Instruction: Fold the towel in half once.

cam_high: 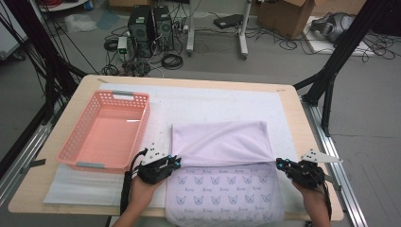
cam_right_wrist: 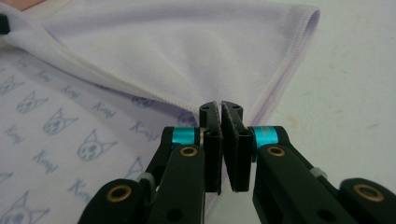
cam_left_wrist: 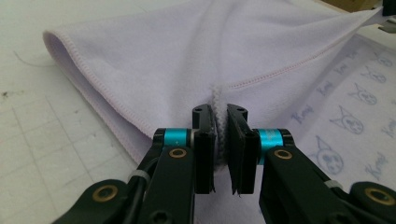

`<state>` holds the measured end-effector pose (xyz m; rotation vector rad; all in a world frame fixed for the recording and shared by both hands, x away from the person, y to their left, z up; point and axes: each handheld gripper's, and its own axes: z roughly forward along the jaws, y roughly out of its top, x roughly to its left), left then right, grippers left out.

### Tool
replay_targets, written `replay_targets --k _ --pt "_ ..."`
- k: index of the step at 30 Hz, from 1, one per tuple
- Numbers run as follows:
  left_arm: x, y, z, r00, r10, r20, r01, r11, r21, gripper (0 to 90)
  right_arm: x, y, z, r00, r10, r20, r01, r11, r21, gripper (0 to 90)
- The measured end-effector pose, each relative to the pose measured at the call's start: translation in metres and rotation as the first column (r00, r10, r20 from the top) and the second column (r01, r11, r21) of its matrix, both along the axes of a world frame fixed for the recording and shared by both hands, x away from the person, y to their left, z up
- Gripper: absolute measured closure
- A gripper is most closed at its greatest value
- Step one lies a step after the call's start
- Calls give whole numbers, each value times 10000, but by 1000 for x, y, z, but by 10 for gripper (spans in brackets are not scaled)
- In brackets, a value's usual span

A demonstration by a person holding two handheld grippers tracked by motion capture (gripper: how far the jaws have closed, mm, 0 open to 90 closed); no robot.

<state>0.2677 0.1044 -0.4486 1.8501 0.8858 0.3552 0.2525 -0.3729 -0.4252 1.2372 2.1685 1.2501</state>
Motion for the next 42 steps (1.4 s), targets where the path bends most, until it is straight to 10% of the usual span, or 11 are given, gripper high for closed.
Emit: replay_targets --k 16,34,39,42 --pt "-36 7 0 9996 -273 106 274 9996 -30 842 -46 -4 -1 9985 542 14 -541 9981 -306 868" --pt "-108 17 4 9950 -1002 8 1001 9948 184 852 -123 -4 8 9921 1254 -57 -1255 9897 -686 871" --pt "-105 23 10 9977 -682 59 684 9969 -377 460 -131 -6 13 9931 1167 -106 -1170 9926 -327 665" --pt "-93 24 20 9986 -441 293 464 9956 -810 380 -122 -11 19 9970 719 301 -728 9969 300 642"
